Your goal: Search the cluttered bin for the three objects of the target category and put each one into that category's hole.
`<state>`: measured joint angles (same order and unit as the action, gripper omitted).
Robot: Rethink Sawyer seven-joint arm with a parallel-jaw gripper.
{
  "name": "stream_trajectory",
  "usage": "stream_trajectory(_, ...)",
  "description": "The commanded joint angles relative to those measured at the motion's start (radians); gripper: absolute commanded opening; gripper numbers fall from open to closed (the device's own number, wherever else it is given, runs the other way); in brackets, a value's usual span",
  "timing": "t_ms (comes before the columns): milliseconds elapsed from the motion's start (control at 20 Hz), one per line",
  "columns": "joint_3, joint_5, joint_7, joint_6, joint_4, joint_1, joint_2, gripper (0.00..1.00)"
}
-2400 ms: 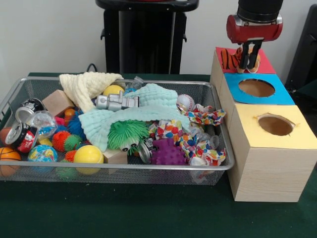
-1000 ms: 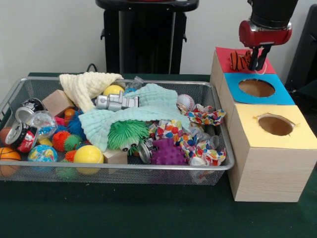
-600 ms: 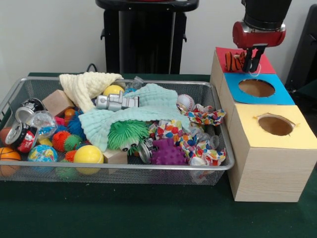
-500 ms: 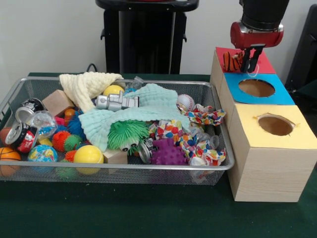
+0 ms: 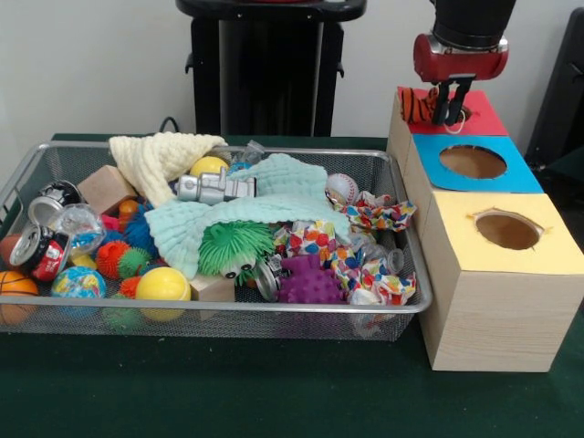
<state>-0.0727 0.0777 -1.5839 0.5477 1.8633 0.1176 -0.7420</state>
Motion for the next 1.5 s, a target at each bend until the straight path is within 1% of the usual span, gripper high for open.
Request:
stream_trajectory(50, 0.03, 0.007, -0.19, -0.063, 0.099, -0.005, -0.017, 0.0)
stream_trajectory(250, 0.025, 0.014, -0.201, -0.047, 0.119, 0.013, -0.049, 0.0)
stream_trajectory(350, 0.03, 0.022, -0.212, -0.054, 0.115, 0.023, -0.039, 0.0)
stream_trajectory(500, 0.019, 0.032, -0.247, -0.045, 0.101, 0.062, -0.03, 0.0)
stream_trajectory(750, 0.018, 0.05, -0.267, -0.061, 0.113, 0.095, -0.023, 0.0)
stream_trajectory(950, 0.004, 0.06, -0.277, -0.044, 0.098, 0.121, -0.017, 0.0)
stream_trajectory(1150, 0.008, 0.068, -0.263, -0.053, 0.091, 0.115, 0.0, 0.0)
stream_trajectory(1400, 0.014, 0.06, -0.235, -0.076, 0.101, 0.09, 0.009, 0.0)
stream_trajectory(1500, 0.012, 0.054, -0.231, -0.086, 0.095, 0.083, 0.024, 0.0)
